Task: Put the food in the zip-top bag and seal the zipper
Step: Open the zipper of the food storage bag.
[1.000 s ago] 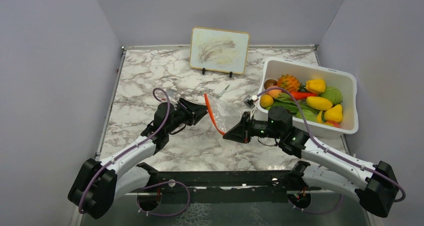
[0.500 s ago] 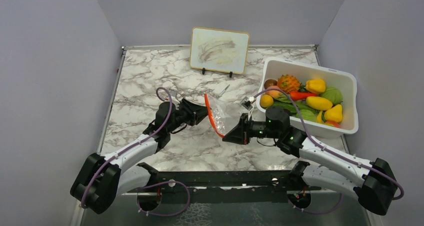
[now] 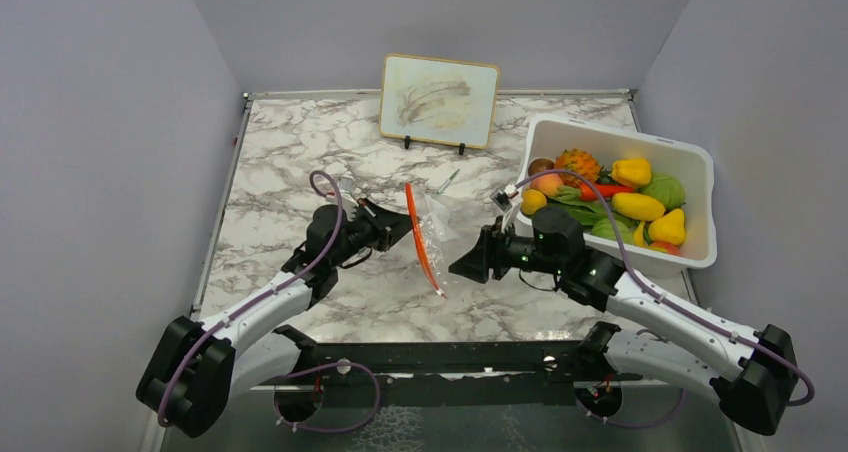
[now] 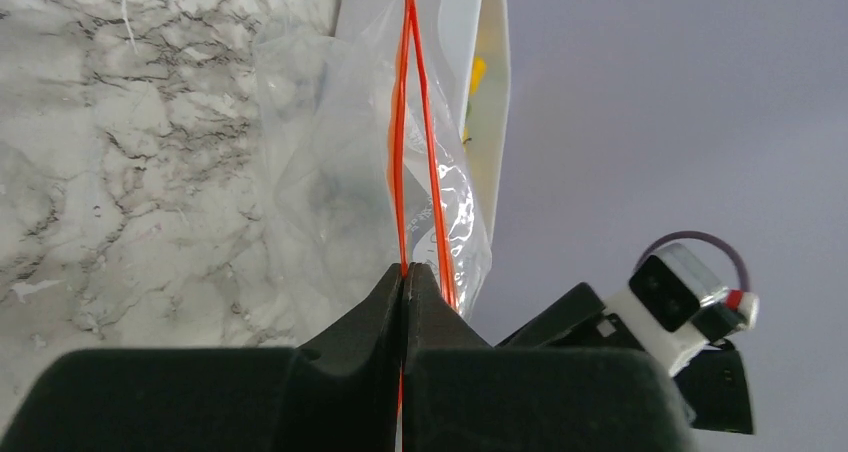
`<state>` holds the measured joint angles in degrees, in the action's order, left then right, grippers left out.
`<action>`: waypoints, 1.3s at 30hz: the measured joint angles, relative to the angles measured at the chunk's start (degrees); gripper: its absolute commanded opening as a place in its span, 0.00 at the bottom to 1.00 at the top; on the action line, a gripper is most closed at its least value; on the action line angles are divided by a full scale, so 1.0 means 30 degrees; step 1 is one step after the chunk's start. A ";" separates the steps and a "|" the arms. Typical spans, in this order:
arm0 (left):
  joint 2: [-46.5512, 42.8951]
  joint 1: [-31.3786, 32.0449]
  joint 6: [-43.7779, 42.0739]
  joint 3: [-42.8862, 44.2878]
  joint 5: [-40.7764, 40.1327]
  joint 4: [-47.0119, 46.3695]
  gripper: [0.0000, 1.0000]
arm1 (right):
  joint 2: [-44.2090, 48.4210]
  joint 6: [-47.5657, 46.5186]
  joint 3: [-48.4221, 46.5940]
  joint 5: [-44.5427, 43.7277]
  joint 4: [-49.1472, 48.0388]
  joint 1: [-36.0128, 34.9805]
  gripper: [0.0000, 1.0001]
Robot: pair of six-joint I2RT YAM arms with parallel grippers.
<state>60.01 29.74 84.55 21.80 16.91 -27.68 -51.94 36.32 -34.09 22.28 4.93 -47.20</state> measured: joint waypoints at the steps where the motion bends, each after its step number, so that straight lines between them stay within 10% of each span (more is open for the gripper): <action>1: -0.0109 0.0000 -0.0408 0.0066 0.0007 0.0219 0.00 | 0.0000 -0.0044 -0.0452 -0.0474 0.0583 0.0000 0.52; 19: -0.1093 0.0612 -0.9646 0.7599 -0.2470 1.1460 0.00 | -0.3920 0.0211 -0.7118 -0.3177 0.3956 -0.0095 0.50; 32: -0.0408 0.1508 -0.9901 0.8801 -0.2914 1.3661 0.00 | -0.7497 0.0299 -0.8939 -0.4131 0.3636 -0.1792 0.54; 39: -0.0940 0.1508 -0.8706 0.8349 -0.2484 1.3231 0.00 | -0.8655 -0.0211 -0.9406 -0.6929 0.3876 -0.2885 0.20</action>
<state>57.19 34.26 58.43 46.85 9.45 12.01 -77.91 35.68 -62.30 1.50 16.56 -55.86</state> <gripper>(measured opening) 0.015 0.357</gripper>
